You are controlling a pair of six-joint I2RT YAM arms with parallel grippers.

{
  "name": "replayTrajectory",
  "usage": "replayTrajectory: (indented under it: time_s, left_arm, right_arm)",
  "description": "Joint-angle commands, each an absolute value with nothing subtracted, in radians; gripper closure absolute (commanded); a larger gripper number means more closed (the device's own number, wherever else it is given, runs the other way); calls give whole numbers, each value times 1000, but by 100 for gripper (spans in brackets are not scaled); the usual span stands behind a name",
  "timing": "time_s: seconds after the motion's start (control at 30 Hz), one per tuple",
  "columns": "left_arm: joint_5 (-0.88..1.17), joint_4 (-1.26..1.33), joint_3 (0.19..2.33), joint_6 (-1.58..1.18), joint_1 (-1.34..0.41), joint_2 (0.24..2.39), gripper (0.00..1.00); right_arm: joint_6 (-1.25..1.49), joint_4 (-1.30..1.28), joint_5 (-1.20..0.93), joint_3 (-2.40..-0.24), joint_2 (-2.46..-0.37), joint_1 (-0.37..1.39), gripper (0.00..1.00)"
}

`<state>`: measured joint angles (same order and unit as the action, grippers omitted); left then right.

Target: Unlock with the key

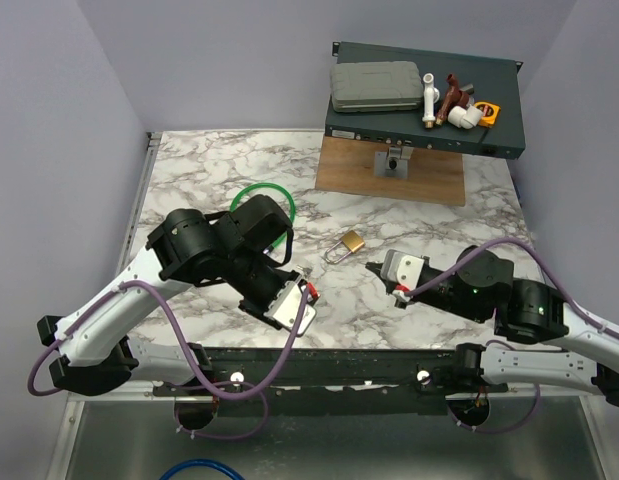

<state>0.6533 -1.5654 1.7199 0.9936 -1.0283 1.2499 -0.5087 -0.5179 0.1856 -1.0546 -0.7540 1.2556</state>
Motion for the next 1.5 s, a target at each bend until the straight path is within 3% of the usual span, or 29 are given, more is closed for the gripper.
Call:
replayTrajectory:
  time_s: [0.0,0.2,0.37,0.6,0.73,1.03,1.47]
  left_arm:
    - [644,-1627,1730,1024,-1035,1232,92]
    - [632,-1625,1727,1026,-1035,1229,92]
    - [646,-1621,1602,1010,-997,1237,96]
    - [916,-1621,1430,1016,-685,1278,100]
    - [1019,-1621,1394,1016,-596,1296,100]
    - [1105,-1623,1302,986,-597,1343,100]
    - [1058,-1620,1228,956,-668,1355,100]
  right_arm:
    - [-494,-510,175,-1080,-762,1262,99]
    - [-496,-516,145,-1101,-781,1262,99]
    - [-506,-615,51,-1166,-871,1262,99]
    - [-523,-709,-49,-1205,-963,1262,99]
    - [-526,-726,-80,-1205,-991,1262,99]
    - [-577,-844,-165,-1318,-1158,1276,99]
    - [-645,-919,73,-1407,-1319,1485,99]
